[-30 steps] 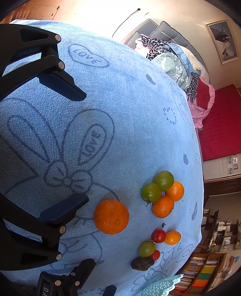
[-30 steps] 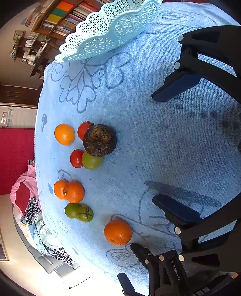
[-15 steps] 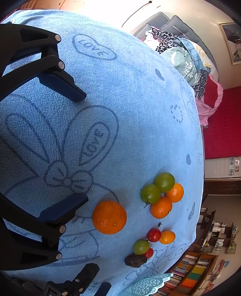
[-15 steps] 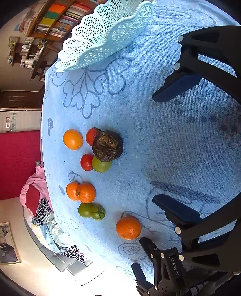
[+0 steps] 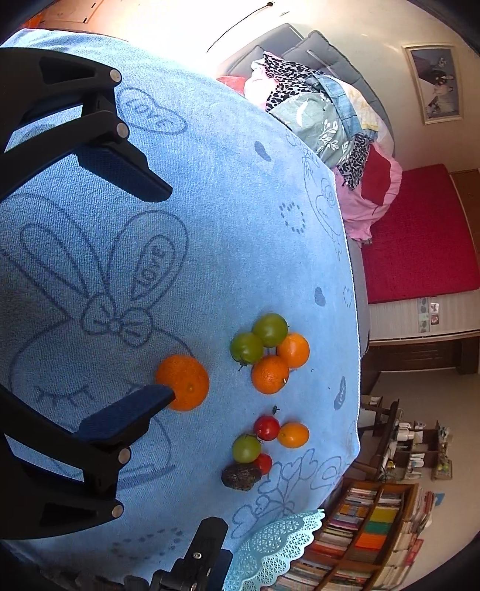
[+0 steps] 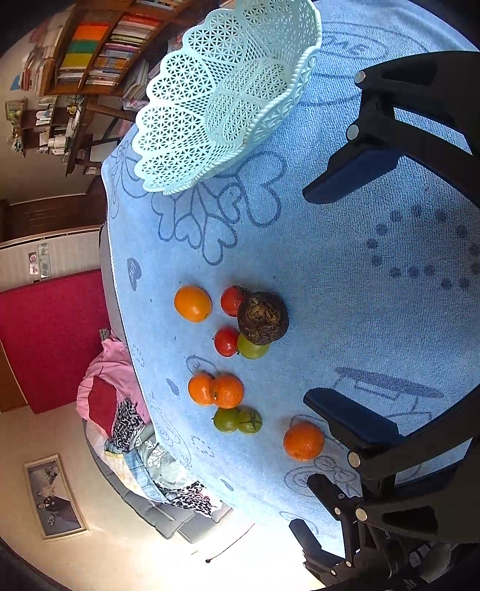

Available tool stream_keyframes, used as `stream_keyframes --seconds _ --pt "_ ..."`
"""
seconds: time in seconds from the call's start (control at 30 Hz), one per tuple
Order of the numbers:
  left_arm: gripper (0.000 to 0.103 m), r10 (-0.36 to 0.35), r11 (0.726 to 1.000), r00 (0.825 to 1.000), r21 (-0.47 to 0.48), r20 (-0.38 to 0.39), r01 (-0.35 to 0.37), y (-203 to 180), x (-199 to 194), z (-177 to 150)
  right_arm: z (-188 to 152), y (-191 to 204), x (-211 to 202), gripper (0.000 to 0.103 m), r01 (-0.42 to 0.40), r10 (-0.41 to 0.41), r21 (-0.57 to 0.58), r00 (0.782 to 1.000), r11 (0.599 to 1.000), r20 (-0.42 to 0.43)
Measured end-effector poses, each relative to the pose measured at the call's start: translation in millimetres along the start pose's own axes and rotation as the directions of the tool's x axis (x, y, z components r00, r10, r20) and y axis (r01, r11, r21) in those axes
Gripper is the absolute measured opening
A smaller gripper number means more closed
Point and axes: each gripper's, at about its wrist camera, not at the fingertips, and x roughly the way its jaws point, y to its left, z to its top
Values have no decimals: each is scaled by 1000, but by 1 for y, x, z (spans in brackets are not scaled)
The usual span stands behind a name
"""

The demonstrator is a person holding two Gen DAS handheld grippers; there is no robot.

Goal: Organize fruits
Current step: 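Grasp the orange with the left tool while the right tool grasps the dark brown fruit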

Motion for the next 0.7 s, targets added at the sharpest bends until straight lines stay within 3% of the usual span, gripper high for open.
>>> stream_keyframes --seconds 0.23,0.5,0.7 --pt "98 -25 999 1000 21 7 25 -19 4 13 5 -1 -13 101 -22 22 -2 999 1000 30" --pt "97 -56 998 998 28 -20 57 -28 21 14 2 0 -6 101 -31 31 0 999 1000 8" --pt "79 -113 993 991 12 -70 114 -32 39 16 2 3 0 97 -32 32 -6 999 999 -3"
